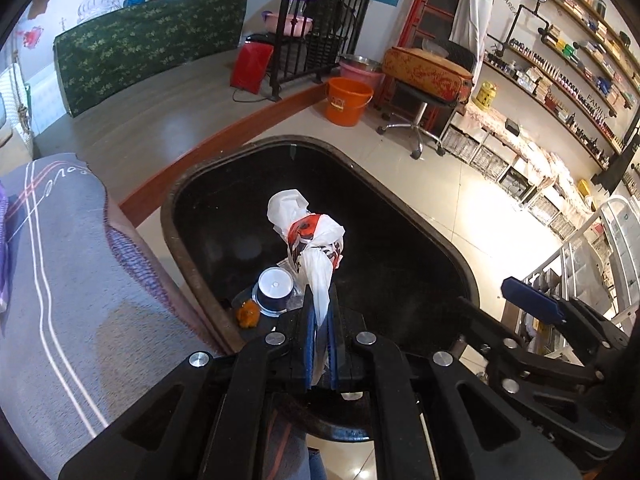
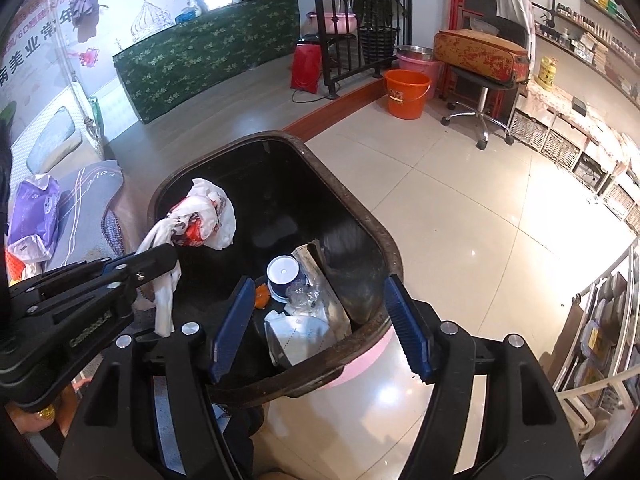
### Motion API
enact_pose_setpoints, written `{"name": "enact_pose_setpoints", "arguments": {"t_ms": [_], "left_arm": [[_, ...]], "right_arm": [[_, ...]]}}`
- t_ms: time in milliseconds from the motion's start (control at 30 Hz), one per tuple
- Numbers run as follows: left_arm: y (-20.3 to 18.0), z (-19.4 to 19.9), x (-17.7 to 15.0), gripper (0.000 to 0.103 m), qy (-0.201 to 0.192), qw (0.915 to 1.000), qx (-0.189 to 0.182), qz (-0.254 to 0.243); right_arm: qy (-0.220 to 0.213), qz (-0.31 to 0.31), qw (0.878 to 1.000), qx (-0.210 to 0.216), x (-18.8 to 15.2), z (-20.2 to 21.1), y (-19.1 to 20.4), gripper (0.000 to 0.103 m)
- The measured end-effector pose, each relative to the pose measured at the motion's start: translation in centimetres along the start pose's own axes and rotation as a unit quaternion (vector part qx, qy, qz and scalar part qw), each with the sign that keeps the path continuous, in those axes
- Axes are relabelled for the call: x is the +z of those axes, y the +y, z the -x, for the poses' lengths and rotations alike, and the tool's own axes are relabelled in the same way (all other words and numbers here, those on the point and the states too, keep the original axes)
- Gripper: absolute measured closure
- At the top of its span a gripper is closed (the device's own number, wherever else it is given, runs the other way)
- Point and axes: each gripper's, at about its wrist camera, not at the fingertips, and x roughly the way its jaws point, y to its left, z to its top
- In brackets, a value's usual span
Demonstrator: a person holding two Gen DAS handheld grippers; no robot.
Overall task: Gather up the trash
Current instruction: 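Lower the white-and-red plastic bag into the bin and open the left gripper, then move both grippers back over the table toward the mesh nets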
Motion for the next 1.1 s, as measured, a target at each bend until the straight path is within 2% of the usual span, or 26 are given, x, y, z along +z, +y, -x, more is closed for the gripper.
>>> {"name": "enact_pose_setpoints", "arguments": {"t_ms": [33,100,133,167,233,533,733,900,1100], "left_arm": [[-0.1,-0.1,0.1,0.092,0.001,1.0000,0.001,-0.002],[-0.3,0.0,0.3,0.076,-0.001,1.0000,0.001,-0.006],[-0.3,0.1,0.3,0.062,-0.006,1.0000,0.001,-0.006],[-0.3,0.2,0.4,0.054,-0.010,0.9999,0.002,-0.005],[-0.3,0.4,0.4,0.050,-0.015,0.9999,0.000,0.000],[-0.7,1.2,0.4,0.040,-0.029,0.9995,0.008,-0.004],[0.8,3.0,-0.5,0.034,-0.047,0.9983,0.034,0.013],[2.3,4.5,-1.6,0.029,-0.055,0.9963,0.057,0.033],[5.5,7.1,-3.4,0.028,-0.068,0.9903,0.100,0.069]], "right_arm": [[0.000,-0.001,1.000,-0.001,0.0,0.0,-0.1,0.036],[0.000,-0.005,1.000,-0.006,-0.1,0.1,-0.2,0.036],[0.000,-0.008,1.000,-0.008,0.0,0.1,-0.3,0.036],[0.000,-0.011,1.000,-0.010,0.0,0.1,-0.5,0.036],[0.001,-0.015,1.000,-0.013,0.2,0.1,-0.8,0.036],[0.004,-0.020,1.000,-0.021,0.3,-0.2,-0.8,0.035],[0.005,-0.018,1.000,-0.014,0.6,-0.5,-0.2,0.031],[0.004,-0.009,1.000,0.006,0.8,-0.5,1.4,0.031],[0.004,0.024,0.999,0.043,1.2,-0.3,5.4,0.031]]}}
